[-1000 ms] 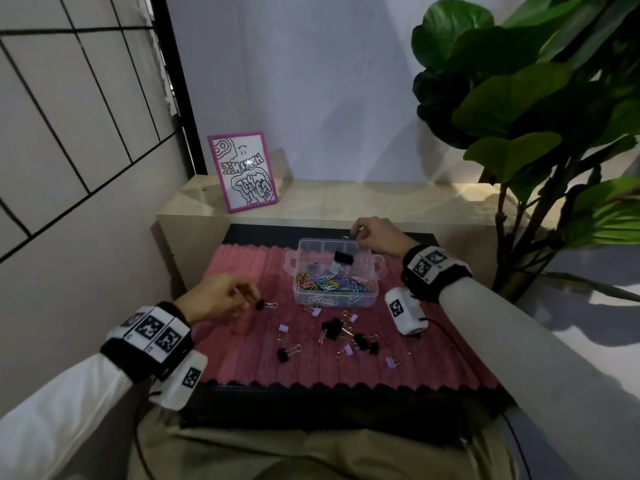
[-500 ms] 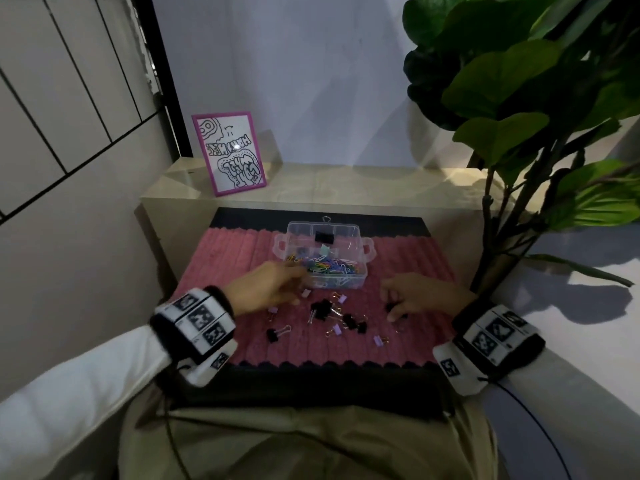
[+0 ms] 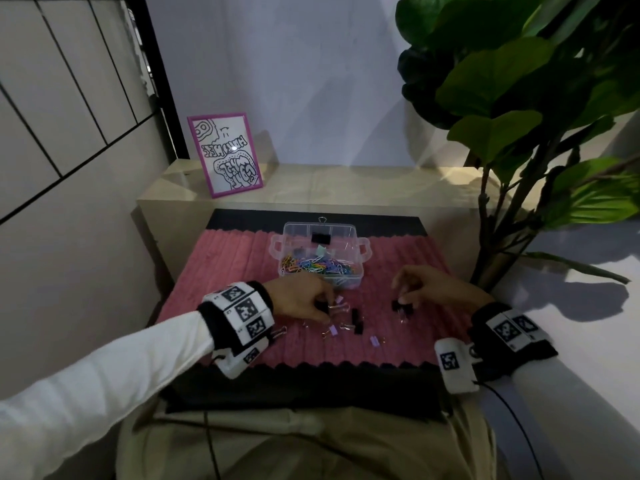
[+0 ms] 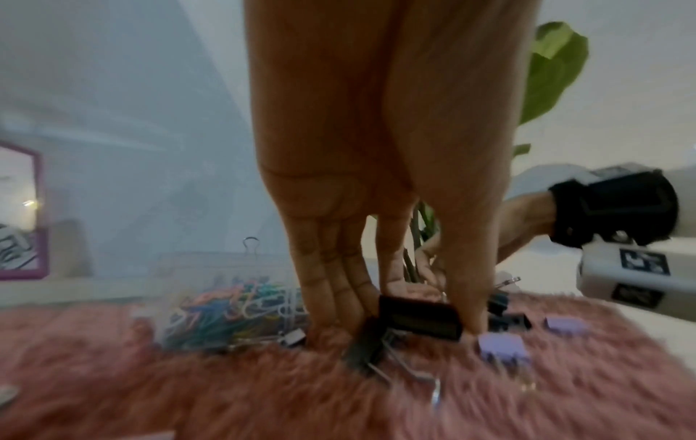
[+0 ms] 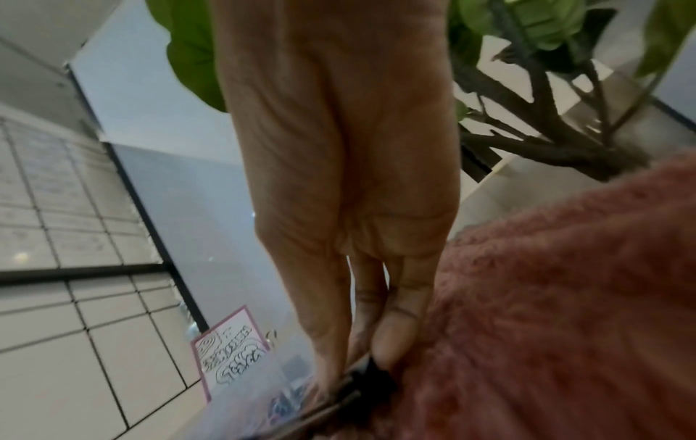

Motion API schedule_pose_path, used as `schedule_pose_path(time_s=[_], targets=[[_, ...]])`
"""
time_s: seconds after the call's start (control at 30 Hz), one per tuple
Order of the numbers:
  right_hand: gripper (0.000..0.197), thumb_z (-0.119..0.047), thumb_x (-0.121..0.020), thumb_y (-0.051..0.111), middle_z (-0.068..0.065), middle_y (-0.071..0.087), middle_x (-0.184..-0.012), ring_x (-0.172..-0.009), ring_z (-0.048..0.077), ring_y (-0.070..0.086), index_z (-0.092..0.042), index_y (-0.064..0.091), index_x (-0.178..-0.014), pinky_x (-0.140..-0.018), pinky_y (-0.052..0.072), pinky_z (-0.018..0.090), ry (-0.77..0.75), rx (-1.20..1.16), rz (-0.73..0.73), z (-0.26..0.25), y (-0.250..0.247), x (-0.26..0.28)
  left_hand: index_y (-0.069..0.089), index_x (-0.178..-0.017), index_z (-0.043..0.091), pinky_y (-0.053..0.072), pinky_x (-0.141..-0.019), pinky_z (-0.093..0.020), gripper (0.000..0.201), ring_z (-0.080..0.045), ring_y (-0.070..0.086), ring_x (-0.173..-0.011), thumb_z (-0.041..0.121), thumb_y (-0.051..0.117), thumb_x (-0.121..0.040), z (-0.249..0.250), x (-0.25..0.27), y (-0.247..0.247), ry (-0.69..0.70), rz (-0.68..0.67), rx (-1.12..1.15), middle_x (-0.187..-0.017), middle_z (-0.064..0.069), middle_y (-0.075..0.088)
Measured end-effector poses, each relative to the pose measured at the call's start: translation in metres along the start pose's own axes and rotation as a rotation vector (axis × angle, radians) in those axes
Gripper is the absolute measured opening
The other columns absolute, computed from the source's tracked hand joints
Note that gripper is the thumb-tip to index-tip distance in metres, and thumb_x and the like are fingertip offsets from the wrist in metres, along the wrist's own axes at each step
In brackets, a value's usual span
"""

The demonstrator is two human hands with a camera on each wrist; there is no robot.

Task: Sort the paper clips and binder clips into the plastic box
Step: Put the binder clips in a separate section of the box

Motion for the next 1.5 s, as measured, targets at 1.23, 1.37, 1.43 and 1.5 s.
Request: schedule_pose_path(time_s=[1.23, 1.37, 1.43, 1.5], targets=[[0.042, -0.029, -0.078, 0.071, -0.003, 0.049, -0.100, -0.085, 0.009, 0.050, -0.010, 0.055, -0.111, -0.072, 0.039, 0.018, -0.342, 0.712, -0.283, -0.076, 0.081, 0.010, 0.056, -0.097, 0.003, 0.051, -0.056, -0.012, 0.018, -0.002, 0.063, -0.063, -0.006, 0.042, -0.091, -0.081, 0.135, -0.001, -0.387, 0.388, 1.111, -0.087, -0.009, 0.066], [0.061, -0.043, -0.075, 0.070, -0.005, 0.030, -0.105, -0.094, 0.010, 0.041, -0.015, 0.043, -0.122, -0.081, 0.039, 0.028, -0.274, 0.828, -0.184, -0.037, 0.089, 0.016, 0.054, -0.096, 0.005, 0.052, -0.060, -0.011, 0.019, 0.002, 0.064, -0.059, -0.007, 0.041, -0.091, -0.073, 0.098, -0.050, -0.258, 0.343, 0.824, -0.078, -0.008, 0.062], [0.051, -0.040, -0.077, 0.069, -0.004, 0.032, -0.104, -0.093, 0.012, 0.044, -0.015, 0.048, -0.116, -0.081, 0.040, 0.027, -0.293, 0.748, -0.117, -0.035, 0.089, 0.015, 0.056, -0.093, 0.014, 0.051, -0.063, -0.011, 0.019, 0.005, 0.062, -0.056, -0.002, 0.046, -0.091, -0.076, 0.076, -0.073, -0.231, 0.348, 0.653, -0.075, -0.004, 0.065], [0.041, -0.034, -0.078, 0.070, -0.005, 0.035, -0.100, -0.092, 0.011, 0.046, -0.014, 0.053, -0.110, -0.079, 0.039, 0.020, -0.307, 0.683, -0.093, -0.036, 0.088, 0.015, 0.059, -0.098, 0.011, 0.049, -0.062, -0.007, 0.015, 0.007, 0.062, -0.057, 0.001, 0.050, -0.090, -0.081, 0.052, -0.093, -0.223, 0.362, 0.483, -0.081, -0.007, 0.069]])
Point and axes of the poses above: each hand's wrist, its own x-axis away from the middle knuckle, its own y-axis out of the palm, z = x × y, the point moved 8 cm from there along -x, towards the middle knuckle
